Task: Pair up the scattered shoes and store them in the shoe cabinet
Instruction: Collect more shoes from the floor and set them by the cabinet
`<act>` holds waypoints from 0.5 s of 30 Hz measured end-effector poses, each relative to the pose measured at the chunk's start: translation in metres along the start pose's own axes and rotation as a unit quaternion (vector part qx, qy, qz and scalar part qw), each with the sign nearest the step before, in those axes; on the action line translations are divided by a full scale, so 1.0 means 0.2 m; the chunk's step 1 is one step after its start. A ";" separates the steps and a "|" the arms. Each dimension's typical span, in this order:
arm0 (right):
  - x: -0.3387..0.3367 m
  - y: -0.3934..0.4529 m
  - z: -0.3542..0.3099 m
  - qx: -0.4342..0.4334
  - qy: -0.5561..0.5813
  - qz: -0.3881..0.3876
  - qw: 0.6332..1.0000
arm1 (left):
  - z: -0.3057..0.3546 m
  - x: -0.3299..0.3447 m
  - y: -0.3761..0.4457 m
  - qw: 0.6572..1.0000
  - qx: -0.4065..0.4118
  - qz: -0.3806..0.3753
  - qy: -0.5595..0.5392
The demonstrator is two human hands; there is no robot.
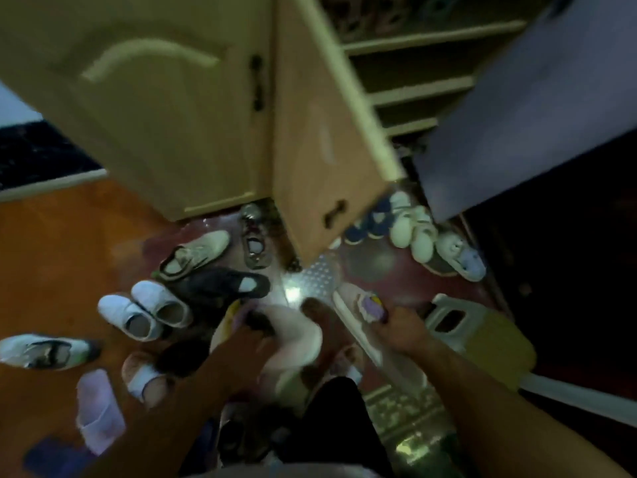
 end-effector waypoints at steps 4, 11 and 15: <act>-0.43 -0.48 0.56 -0.020 0.111 0.077 0.991 | 0.70 0.05 0.18 0.996 -0.015 0.019 -0.089; -0.77 -0.84 1.01 -0.046 0.153 0.207 0.965 | 1.51 -0.07 0.46 0.994 0.086 0.058 0.027; -0.78 -0.82 1.07 -0.040 0.156 0.253 0.954 | 1.60 -0.12 0.56 0.994 0.097 0.048 0.032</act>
Point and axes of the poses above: each hand's wrist, its own y-axis towards the middle knuckle, its own x-axis out of the palm, z = x × y, the point moved 10 cm from there along y, towards the middle knuckle, and after that the axes turned 13 degrees about -z, right-handed, at the moved point
